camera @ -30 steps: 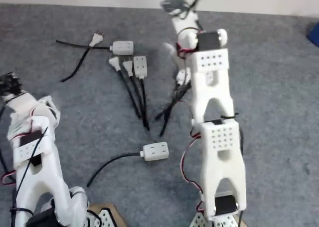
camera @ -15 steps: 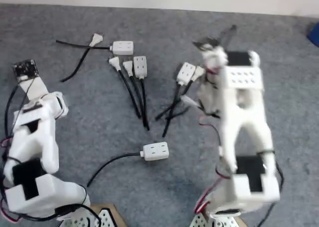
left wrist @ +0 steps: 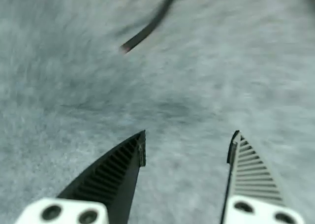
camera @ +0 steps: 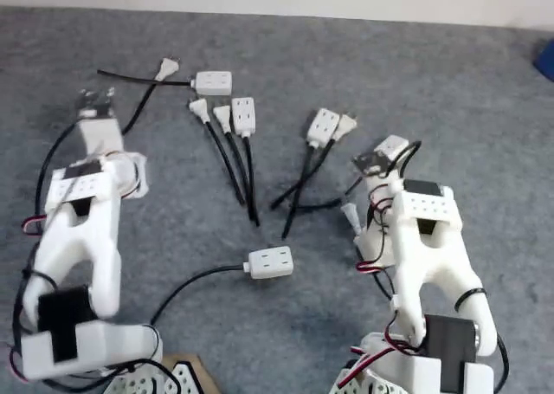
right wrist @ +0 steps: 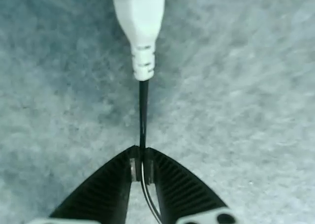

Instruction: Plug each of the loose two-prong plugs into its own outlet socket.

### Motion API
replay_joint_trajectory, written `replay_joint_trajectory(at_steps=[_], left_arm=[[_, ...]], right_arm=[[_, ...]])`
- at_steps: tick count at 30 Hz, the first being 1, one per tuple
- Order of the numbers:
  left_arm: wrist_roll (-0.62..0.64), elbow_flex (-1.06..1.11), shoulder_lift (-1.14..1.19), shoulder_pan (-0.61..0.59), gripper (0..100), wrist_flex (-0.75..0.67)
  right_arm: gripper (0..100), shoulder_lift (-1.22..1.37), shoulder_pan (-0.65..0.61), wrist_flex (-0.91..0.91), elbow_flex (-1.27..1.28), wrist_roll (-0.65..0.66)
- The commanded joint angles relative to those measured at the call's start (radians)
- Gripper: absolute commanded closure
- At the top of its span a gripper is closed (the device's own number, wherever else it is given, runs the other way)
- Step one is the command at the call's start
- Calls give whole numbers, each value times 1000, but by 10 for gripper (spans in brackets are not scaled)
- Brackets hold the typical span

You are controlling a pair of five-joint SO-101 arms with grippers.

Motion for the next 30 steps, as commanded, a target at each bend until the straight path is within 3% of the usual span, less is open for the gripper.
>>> replay_joint_trajectory(at_steps=[1,5,8,16,23,30], left_arm=[[-28,-94,-176,111,723,229],[-26,-148,-272,225,720,408],[-23,-139,-280,274,720,439],[-20,-15,-196,278,723,299],[-21,22,-188,275,723,265],[-21,22,-188,249,723,261]], right_arm=[[991,-38,54,-70,2,8],[991,-30,105,-73,5,104],[991,-30,145,-73,8,152],[988,-35,104,-62,-42,158],[982,-30,96,54,-229,166],[764,-30,85,127,-271,270]])
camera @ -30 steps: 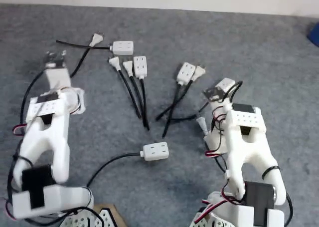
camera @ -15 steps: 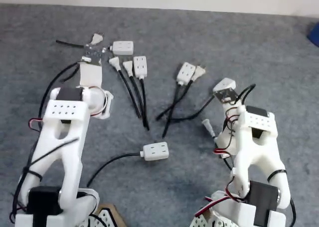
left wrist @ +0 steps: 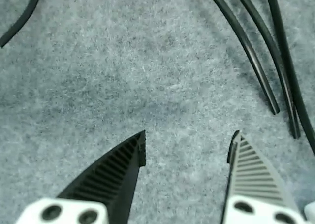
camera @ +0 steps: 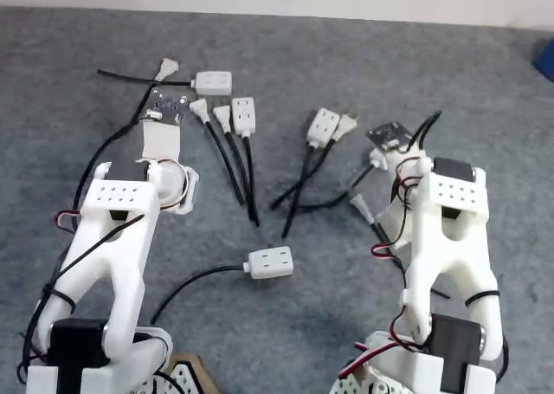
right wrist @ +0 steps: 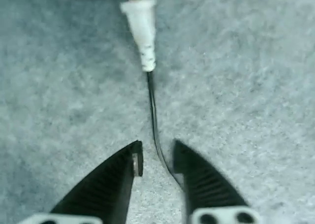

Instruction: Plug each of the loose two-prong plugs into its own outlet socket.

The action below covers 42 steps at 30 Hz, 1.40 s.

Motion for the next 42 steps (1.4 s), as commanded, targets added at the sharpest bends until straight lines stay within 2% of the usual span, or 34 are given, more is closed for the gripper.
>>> replay_joint_trajectory(at_steps=[1,4,11,14,21,27,36,42], left_arm=[[-3,-5,-1,-19,723,-20],[-3,-5,-1,-22,723,-20],[-3,-5,-1,-24,723,-20],[-3,-5,-1,-24,723,-20],[-5,-5,1,-24,723,-20],[-5,-5,1,-24,723,-20],[-6,-5,1,-24,723,-20],[-8,-4,1,-24,723,-20]], right_arm=[[744,-30,-8,19,-50,49],[732,-28,-36,7,-51,46],[732,-27,-291,-127,38,25],[732,-27,-331,-208,59,-18],[732,-2,-312,-265,58,49],[732,193,-229,-320,-38,52],[733,341,-216,-369,-180,52],[795,430,-219,-383,-248,52]])
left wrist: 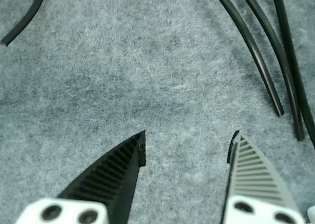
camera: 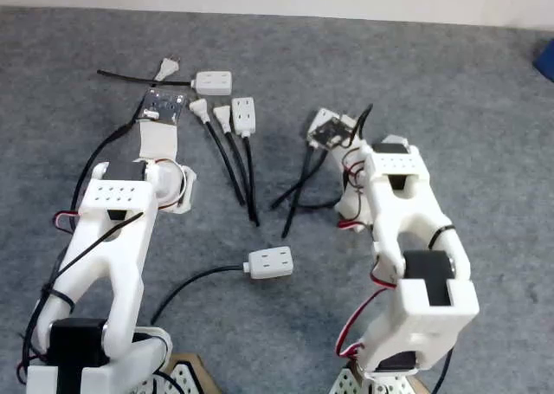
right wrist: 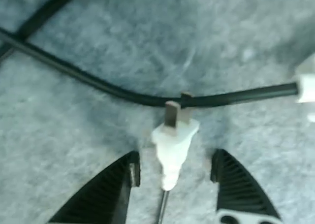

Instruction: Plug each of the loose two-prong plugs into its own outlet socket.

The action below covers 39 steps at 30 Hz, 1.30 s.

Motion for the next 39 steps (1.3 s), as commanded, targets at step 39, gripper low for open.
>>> replay_joint_trajectory(at_steps=[39], left_arm=[[-8,36,-2,-8,723,-95]], right_arm=[[992,-111,-73,444,-114,66]])
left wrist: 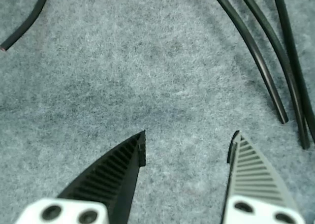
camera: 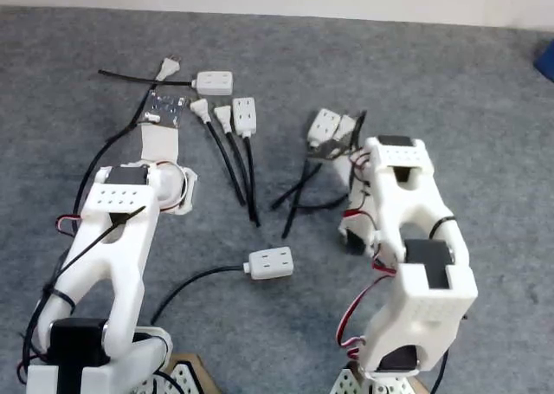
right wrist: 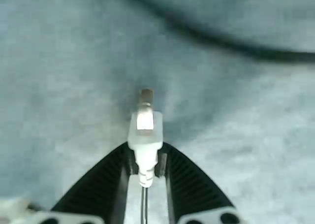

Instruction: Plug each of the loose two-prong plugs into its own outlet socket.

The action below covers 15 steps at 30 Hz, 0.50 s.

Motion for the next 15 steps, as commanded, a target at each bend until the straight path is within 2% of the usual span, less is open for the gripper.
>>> replay_joint_trajectory(at_steps=[1,7,10,13,15], left_arm=[[-8,-10,-4,-8,723,-14],[-41,-12,-12,-7,723,-2],[-58,-82,-12,-4,723,118],[-58,-183,-13,-4,723,273],[-57,-216,-18,-10,732,305]], right_arm=[[992,-209,-68,101,-21,-91],[992,-518,-166,228,4,-117],[992,-648,-199,214,68,-158],[992,-785,-232,42,228,-252],[992,-881,-259,-147,381,-325]])
